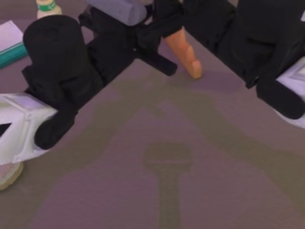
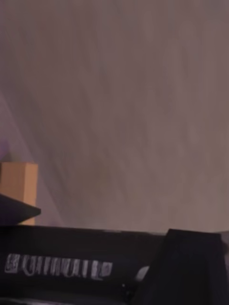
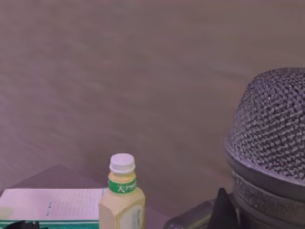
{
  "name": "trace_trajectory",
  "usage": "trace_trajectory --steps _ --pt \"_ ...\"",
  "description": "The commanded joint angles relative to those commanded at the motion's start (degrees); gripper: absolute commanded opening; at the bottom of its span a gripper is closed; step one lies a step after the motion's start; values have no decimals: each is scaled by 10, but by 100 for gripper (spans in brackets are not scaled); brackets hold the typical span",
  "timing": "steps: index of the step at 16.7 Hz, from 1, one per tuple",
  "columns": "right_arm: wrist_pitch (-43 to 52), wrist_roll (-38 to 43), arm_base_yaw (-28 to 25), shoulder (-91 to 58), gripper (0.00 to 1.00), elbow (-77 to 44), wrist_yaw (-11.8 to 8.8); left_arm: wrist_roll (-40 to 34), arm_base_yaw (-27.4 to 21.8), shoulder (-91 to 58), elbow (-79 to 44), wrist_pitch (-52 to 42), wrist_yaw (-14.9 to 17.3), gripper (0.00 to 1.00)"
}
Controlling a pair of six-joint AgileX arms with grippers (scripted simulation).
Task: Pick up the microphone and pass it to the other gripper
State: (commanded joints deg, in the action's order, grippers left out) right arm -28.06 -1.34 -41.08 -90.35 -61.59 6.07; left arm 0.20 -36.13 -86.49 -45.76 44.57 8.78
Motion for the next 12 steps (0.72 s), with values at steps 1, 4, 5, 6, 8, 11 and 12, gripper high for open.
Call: trace_trajectory --steps 1,4,5,6,8,11,12 --pt "0 0 0 0 0 0 0 0 0 0 0 0 0 0" --pt "0 0 0 0 0 0 0 0 0 0 0 0 0 0" --pt "0 0 0 0 0 0 0 0 0 0 0 0 0 8" --pt "0 0 0 0 0 0 0 0 0 0 0 0 0 15" --pt "0 0 0 0 0 0 0 0 0 0 0 0 0 30" --pt "0 0 0 0 0 0 0 0 0 0 0 0 0 53" --pt "0 0 0 0 0 0 0 0 0 0 0 0 0 60"
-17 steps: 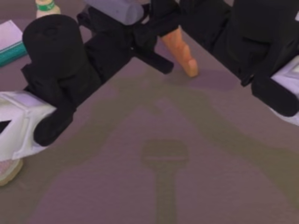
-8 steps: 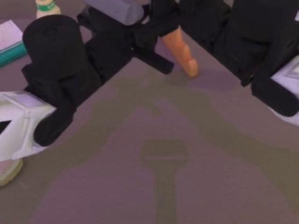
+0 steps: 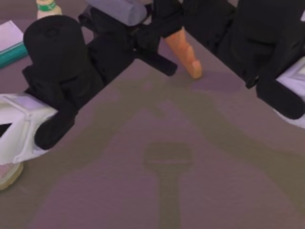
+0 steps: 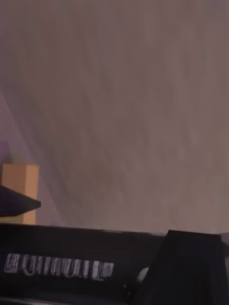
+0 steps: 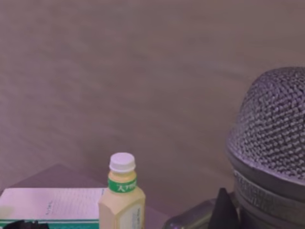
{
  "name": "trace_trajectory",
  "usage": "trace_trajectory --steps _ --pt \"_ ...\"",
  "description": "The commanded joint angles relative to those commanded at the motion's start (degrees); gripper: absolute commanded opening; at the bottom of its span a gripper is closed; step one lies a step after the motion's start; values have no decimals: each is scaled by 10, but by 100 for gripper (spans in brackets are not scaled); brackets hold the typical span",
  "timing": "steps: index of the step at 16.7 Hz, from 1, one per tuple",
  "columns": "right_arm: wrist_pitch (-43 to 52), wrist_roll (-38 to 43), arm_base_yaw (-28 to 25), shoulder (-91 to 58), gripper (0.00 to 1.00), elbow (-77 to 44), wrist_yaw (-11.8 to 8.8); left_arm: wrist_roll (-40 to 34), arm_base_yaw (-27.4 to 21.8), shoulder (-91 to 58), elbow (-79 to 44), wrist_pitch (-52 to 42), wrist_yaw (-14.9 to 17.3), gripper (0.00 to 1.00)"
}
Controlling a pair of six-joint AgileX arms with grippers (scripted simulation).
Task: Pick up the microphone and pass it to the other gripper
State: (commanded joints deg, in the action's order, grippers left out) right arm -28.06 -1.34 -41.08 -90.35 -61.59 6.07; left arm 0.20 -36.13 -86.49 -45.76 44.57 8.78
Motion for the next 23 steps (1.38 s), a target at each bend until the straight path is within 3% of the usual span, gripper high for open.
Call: trace_trajectory --steps 5,6,13,15,23 --pt "0 0 0 0 0 0 0 0 0 0 0 0 0 98" --pt "0 0 0 0 0 0 0 0 0 0 0 0 0 100" --pt "0 0 0 0 0 0 0 0 0 0 0 0 0 100" --pt "-2 -6 -1 11 0 -4 7 7 19 -4 9 -1 -17 100" --pt "2 -4 55 72 0 53 -56 6 48 146 130 -28 -1 100"
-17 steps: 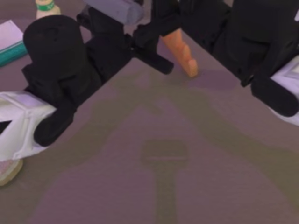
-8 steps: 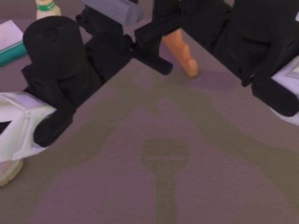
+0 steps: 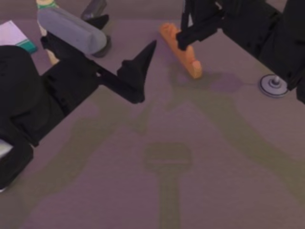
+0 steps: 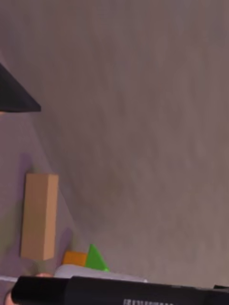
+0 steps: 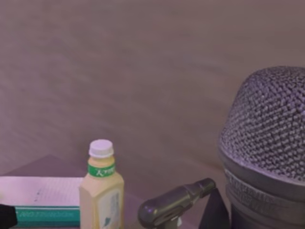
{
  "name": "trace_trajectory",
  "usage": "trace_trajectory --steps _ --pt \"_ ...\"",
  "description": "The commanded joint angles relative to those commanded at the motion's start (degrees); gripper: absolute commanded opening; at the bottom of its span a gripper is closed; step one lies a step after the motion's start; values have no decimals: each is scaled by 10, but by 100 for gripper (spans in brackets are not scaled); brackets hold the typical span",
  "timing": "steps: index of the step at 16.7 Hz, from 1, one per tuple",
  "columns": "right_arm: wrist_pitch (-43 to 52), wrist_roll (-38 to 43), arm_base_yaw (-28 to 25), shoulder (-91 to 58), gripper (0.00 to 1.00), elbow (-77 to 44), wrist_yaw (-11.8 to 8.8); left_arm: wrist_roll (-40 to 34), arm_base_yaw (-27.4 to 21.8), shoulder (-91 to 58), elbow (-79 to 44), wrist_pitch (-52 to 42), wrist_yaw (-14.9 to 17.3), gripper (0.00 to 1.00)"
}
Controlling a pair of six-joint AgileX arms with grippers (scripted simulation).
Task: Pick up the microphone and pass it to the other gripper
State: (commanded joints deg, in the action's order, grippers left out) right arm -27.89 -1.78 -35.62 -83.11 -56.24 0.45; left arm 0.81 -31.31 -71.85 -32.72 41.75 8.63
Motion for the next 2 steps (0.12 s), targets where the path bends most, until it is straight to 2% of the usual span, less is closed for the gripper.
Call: trace_trajectory --steps 2 --pt "0 0 7 7 0 6 -6 0 3 15 14 -2 2 100"
